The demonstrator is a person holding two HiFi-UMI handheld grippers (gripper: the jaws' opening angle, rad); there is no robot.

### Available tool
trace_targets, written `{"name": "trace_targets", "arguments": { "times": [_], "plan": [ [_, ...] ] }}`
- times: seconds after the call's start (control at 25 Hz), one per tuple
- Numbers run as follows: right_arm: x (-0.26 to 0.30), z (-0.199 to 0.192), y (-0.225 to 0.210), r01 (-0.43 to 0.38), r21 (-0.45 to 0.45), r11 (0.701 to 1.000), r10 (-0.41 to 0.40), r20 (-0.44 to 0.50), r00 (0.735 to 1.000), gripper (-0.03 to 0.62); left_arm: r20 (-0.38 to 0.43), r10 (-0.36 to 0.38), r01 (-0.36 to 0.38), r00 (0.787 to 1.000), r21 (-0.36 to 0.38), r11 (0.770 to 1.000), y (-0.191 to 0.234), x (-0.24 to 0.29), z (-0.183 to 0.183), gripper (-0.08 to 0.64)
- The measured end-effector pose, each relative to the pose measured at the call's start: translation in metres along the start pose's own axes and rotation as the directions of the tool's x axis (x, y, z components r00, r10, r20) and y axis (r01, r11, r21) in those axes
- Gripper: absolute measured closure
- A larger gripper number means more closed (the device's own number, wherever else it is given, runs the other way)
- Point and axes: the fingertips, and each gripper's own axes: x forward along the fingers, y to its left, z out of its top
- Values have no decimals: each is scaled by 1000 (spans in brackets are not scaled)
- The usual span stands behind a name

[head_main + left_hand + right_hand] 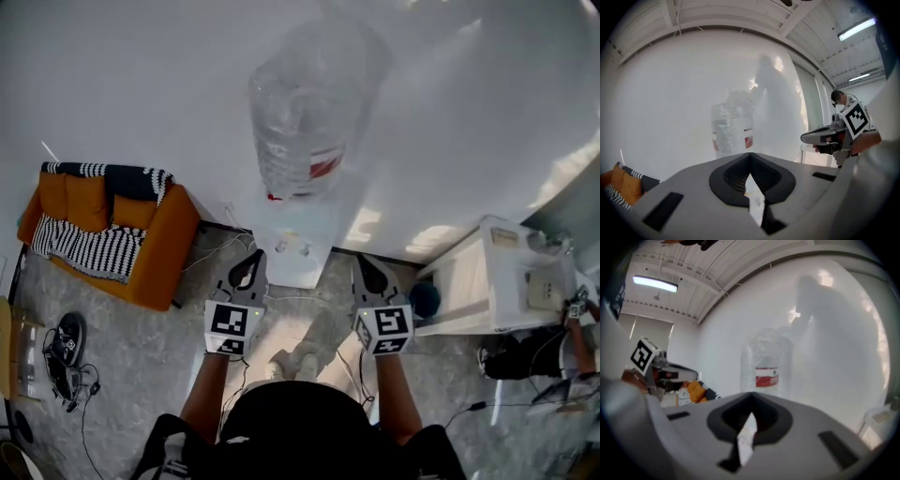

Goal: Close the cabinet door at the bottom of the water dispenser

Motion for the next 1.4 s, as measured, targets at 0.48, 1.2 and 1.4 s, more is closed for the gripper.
{"name": "trace_targets", "arguments": {
  "times": [0.48,1.2,1.4],
  "plan": [
    [-6,50,9,-11,-51,999,16,107,994,558,98,31,-32,995,11,999,9,-21,38,549],
    [-9,66,18,-15,-67,998,25,142,990,558,171,22,-23,985,7,1000,6,-32,66,549],
    [-11,64,19,-13,-72,997,23,140,990,558,177,17,-19,984,9,1000,3,-31,66,549]
  ]
}}
